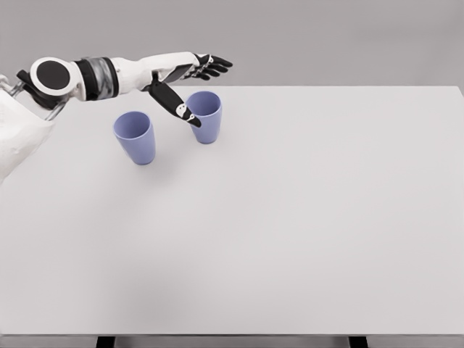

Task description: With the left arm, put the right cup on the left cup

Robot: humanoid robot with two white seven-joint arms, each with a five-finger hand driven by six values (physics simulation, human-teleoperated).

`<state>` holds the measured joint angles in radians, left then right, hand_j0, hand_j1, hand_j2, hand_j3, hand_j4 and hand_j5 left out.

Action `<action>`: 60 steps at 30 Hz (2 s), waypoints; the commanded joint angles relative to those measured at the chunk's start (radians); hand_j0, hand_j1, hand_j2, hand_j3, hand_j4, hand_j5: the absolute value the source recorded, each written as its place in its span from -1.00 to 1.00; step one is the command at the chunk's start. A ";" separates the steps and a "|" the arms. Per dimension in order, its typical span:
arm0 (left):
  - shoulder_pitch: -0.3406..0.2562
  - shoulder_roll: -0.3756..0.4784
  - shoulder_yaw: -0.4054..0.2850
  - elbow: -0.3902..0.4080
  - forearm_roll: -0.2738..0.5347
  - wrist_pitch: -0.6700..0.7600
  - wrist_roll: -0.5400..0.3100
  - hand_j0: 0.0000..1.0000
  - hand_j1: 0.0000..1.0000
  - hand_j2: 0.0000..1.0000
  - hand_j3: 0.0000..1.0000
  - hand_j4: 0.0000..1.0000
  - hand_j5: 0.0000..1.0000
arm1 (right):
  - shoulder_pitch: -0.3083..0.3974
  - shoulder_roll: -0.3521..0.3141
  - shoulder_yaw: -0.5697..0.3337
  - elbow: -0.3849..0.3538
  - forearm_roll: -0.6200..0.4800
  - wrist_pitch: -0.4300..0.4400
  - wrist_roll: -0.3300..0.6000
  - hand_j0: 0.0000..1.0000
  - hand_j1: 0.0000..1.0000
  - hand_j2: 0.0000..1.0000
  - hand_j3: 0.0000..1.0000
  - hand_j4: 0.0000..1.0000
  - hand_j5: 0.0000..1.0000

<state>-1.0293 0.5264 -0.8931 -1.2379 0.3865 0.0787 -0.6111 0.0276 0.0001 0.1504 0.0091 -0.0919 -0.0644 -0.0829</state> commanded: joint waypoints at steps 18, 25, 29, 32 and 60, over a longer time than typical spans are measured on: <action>-0.009 -0.059 -0.007 0.120 -0.004 0.000 0.000 1.00 1.00 1.00 1.00 1.00 1.00 | 0.000 0.000 0.000 0.000 0.000 0.000 0.000 1.00 1.00 1.00 1.00 1.00 1.00; -0.008 -0.071 -0.012 0.150 -0.004 0.000 0.000 1.00 1.00 1.00 1.00 1.00 1.00 | 0.000 0.000 0.000 0.000 0.000 0.000 0.000 1.00 1.00 1.00 1.00 1.00 1.00; -0.009 -0.072 -0.010 0.163 -0.006 0.000 0.000 1.00 1.00 1.00 1.00 1.00 1.00 | 0.000 0.000 0.000 0.000 0.000 0.000 0.000 1.00 1.00 1.00 1.00 1.00 1.00; -0.009 -0.074 -0.010 0.181 -0.006 0.000 0.000 1.00 1.00 1.00 1.00 1.00 1.00 | 0.000 0.000 0.000 0.000 0.000 0.000 0.000 1.00 1.00 1.00 1.00 1.00 1.00; -0.008 -0.121 0.000 0.267 -0.021 0.000 0.000 1.00 1.00 1.00 1.00 1.00 1.00 | 0.000 0.000 0.000 0.000 0.000 0.000 0.000 1.00 1.00 1.00 1.00 1.00 1.00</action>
<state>-1.0370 0.4037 -0.8946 -0.9687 0.3601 0.0785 -0.6110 0.0276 0.0001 0.1504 0.0091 -0.0919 -0.0644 -0.0829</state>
